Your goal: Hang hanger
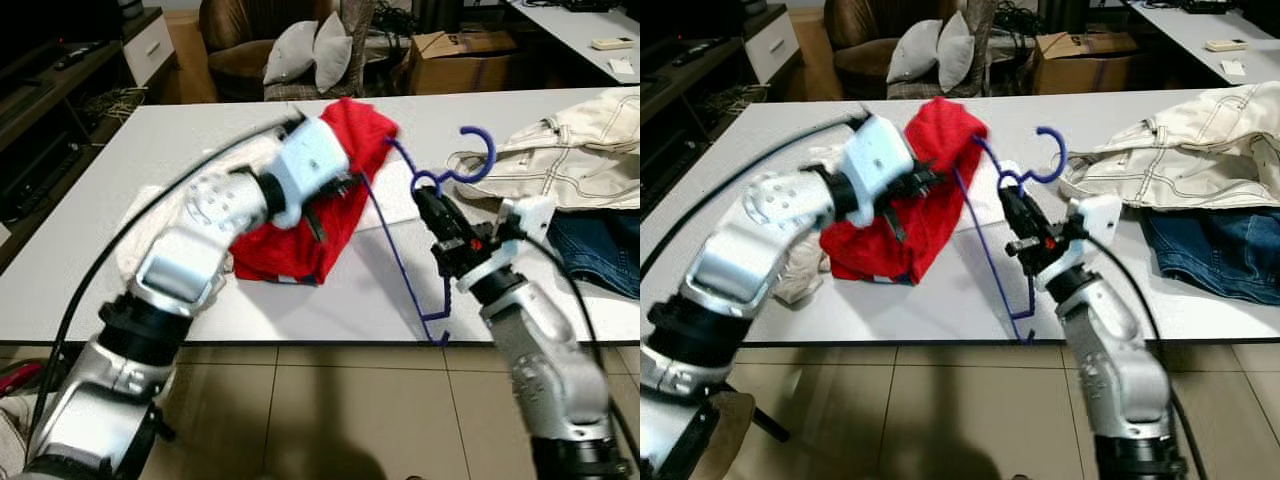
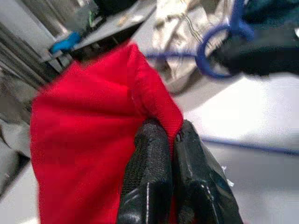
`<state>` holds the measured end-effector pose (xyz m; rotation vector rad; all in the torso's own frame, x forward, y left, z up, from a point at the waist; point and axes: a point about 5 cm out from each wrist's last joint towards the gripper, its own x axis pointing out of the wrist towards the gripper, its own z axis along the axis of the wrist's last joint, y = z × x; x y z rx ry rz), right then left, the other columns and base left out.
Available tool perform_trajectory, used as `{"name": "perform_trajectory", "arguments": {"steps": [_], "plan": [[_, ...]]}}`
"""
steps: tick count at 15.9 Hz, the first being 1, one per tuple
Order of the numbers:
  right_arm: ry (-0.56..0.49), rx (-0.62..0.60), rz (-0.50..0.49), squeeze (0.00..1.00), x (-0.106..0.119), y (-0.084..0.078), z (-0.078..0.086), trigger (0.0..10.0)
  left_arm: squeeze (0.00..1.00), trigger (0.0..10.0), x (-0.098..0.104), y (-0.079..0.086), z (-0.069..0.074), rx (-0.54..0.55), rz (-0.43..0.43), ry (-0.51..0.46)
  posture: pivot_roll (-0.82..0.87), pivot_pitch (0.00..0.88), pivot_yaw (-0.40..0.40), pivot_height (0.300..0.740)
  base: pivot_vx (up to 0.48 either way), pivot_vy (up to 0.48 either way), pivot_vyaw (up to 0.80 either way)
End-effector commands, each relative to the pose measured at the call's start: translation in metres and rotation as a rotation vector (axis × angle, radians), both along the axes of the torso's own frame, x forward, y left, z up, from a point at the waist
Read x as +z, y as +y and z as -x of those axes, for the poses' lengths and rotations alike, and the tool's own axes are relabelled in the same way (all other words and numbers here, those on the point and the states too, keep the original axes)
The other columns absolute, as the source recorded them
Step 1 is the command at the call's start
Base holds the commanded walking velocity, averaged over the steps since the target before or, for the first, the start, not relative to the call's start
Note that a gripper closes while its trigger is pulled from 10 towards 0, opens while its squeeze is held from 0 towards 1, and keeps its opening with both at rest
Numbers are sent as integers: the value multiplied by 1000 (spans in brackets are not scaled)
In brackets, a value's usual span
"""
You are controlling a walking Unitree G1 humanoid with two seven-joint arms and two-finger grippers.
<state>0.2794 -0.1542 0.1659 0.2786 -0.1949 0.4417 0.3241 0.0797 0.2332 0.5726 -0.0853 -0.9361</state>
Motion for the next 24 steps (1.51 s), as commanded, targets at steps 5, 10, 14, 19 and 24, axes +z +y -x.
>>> {"name": "perform_trajectory", "arguments": {"steps": [5, 10, 14, 19, 24], "plan": [[-1, 1, 204, 0, -47, 5, 12, 10000, 0, 353, -75, 12, -1, 169, -93, 112, -94, 0, 57, 740, 0, 0, 0], [70, 19, 380, 0, -82, 18, 26, 10000, 0, 1294, -89, 18, 12, 199, -73, 142, -83, 0, 47, 740, 0, 0, 0], [25, 32, 591, 0, -75, 23, 20, 10000, 0, 667, -43, 42, -18, 491, 203, -57, -80, 0, 48, 740, 0, 0, 0], [-94, -27, 560, 0, -49, 23, 12, 10000, 0, 0, -51, 53, -15, 540, 173, -59, -81, 0, 52, 740, 0, 0, 0], [209, -10, 607, 0, -92, 19, 26, 10000, 0, 0, -71, 52, -8, 522, 95, 8, -79, 0, 53, 740, 0, 0, 0]]}}
